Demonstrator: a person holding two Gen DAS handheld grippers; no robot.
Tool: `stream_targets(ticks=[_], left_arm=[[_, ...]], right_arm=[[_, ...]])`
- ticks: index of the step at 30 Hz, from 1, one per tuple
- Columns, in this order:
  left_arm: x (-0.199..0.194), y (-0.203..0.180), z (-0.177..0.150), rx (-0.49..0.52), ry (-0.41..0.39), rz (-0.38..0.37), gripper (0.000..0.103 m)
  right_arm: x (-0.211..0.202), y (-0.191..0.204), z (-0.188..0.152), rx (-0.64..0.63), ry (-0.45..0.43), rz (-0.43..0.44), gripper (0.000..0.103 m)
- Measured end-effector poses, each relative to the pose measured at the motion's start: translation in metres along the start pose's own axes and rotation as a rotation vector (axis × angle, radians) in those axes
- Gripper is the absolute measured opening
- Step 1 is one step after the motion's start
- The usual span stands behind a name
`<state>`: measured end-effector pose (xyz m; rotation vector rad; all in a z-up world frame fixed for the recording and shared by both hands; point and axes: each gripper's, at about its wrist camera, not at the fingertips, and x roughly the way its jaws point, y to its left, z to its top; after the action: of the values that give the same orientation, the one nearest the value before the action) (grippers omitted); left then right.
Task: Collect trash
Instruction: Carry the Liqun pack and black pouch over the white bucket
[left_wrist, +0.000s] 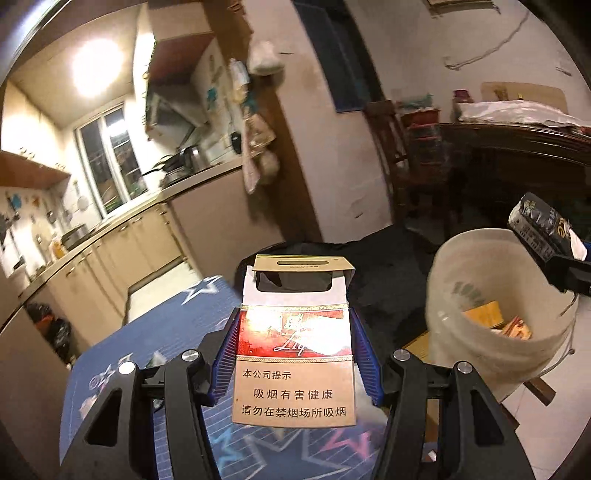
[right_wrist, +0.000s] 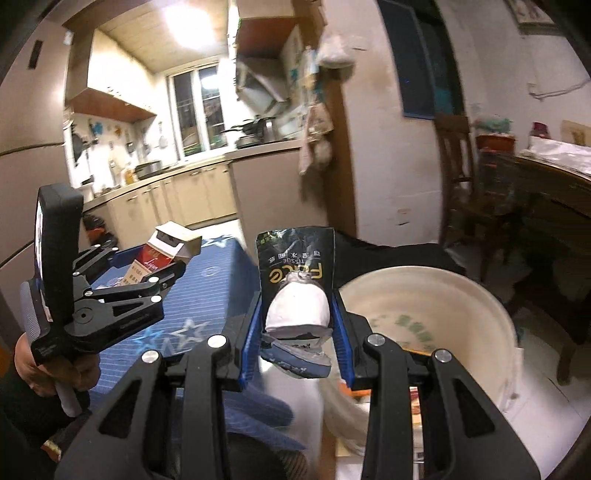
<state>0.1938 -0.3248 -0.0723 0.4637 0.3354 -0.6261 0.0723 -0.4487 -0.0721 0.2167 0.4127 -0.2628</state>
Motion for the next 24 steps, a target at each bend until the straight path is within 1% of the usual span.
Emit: stream_targets(ticks=[9,16,19,21,24], left_arm=[[0.017,-0.063,0.025,0.087,-0.022,-0.084,0.058],[0.026,-0.112,0.033,0.156,-0.034,-0.152,0.058],[0.032,-0.127,0.039,0.172,-0.033,-0.201,0.058],[0.038,-0.136,0.041,0.177,-0.026,-0.250,0.058],[0.048,-0.141,0.044,0.173,-0.010,-0.355,0.058]], right_arm=[[-0.019,-0.053,-0.003,0.030,-0.025,-0.135,0.033],[-0.028,-0.089,-0.007,0.044,-0.024,-0.217,0.033],[-0.028,-0.100,-0.009,0.049,-0.018,-0.238,0.033],[-0.026,-0.106,-0.012,0.054,-0.009,-0.248,0.033],[-0.018,-0.115,-0.016,0.056,0.015,-0.261,0.033]])
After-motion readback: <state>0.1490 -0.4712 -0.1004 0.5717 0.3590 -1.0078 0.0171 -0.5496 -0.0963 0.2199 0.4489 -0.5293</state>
